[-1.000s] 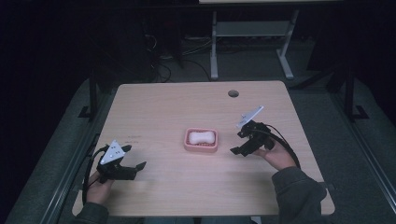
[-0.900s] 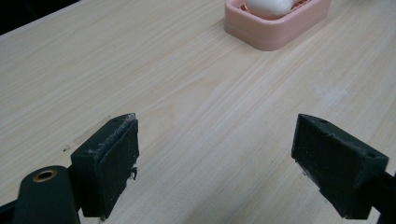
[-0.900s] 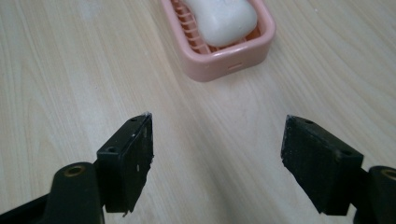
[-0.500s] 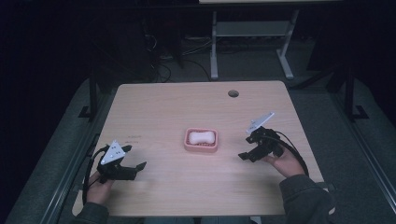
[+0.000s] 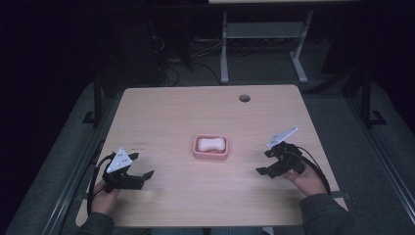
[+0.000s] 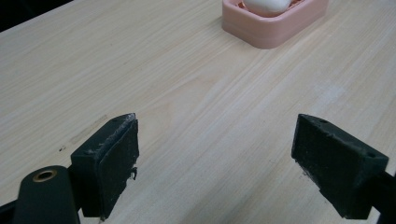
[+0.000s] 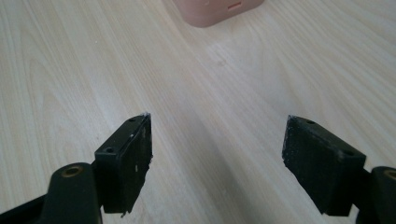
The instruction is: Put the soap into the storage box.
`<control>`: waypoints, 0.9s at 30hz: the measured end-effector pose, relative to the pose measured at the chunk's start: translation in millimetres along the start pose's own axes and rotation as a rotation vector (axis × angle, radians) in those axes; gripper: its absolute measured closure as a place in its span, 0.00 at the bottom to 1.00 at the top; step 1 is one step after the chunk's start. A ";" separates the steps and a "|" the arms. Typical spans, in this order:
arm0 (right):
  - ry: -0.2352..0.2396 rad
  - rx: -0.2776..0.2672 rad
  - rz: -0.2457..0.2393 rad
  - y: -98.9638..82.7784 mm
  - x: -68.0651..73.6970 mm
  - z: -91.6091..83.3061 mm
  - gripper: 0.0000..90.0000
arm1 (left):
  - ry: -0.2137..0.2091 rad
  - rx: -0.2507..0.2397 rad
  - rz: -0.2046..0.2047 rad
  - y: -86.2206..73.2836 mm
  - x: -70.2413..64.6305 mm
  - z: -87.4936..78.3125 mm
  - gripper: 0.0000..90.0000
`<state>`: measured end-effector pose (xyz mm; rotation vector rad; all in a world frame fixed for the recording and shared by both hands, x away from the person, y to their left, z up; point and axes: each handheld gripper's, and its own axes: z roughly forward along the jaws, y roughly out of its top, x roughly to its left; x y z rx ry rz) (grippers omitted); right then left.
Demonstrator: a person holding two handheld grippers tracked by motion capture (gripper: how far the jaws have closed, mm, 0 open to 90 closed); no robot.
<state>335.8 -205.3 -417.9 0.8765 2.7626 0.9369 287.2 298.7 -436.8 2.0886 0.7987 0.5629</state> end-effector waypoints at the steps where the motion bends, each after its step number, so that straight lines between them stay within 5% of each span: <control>1: 0.001 -0.001 0.002 -2.2 -0.2 -0.2 0.26 | 0.000 -0.001 -0.001 -0.2 -0.2 0.2 0.16; 27: -0.035 -0.066 0.081 -64.5 8.7 -22.4 0.26 | -0.016 0.011 0.017 0.3 -3.5 1.9 0.16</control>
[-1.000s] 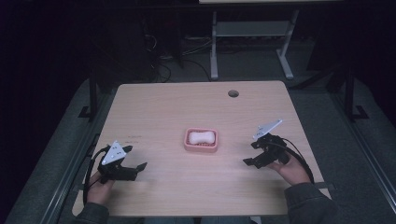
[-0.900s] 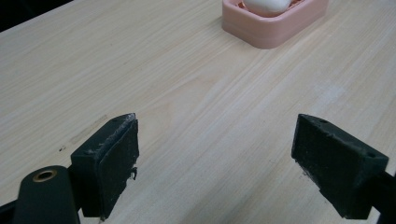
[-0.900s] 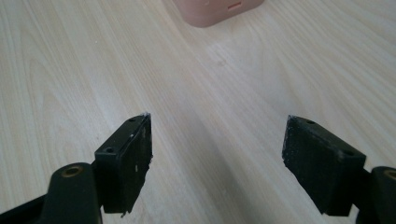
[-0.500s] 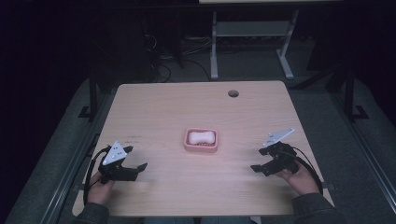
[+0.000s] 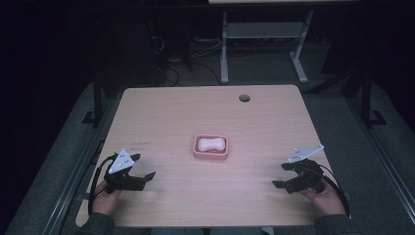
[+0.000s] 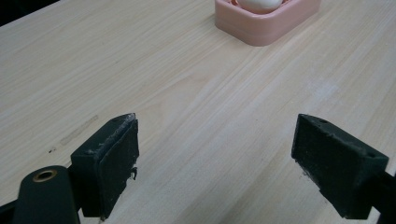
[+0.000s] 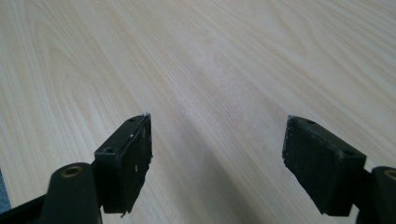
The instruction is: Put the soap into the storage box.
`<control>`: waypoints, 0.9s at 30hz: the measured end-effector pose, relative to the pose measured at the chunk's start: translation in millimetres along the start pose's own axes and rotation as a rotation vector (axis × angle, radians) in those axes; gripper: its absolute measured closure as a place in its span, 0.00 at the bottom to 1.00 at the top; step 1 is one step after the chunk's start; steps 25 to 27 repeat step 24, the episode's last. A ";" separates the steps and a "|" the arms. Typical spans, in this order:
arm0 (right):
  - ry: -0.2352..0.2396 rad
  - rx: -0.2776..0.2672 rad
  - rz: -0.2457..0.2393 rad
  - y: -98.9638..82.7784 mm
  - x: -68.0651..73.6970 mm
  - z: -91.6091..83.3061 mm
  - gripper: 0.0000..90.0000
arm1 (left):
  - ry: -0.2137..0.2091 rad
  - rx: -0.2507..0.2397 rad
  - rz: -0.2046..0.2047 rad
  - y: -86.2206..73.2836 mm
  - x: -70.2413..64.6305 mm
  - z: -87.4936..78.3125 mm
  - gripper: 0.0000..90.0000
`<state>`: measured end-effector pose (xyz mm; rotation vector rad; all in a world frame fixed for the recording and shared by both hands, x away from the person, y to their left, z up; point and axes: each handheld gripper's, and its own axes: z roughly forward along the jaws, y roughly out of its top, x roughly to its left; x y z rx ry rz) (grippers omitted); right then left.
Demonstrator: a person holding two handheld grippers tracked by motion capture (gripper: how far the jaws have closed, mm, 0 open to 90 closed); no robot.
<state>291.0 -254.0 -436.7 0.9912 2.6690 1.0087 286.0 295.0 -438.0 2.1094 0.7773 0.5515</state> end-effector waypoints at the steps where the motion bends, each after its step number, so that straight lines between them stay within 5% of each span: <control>1: -0.001 -0.002 0.007 -2.3 0.5 -1.0 0.26 | 0.000 0.001 0.001 0.0 -0.1 0.0 0.16; 27: -0.076 -0.137 0.029 -39.1 27.1 -19.4 0.22 | -0.026 0.010 0.023 3.6 -5.2 5.8 0.16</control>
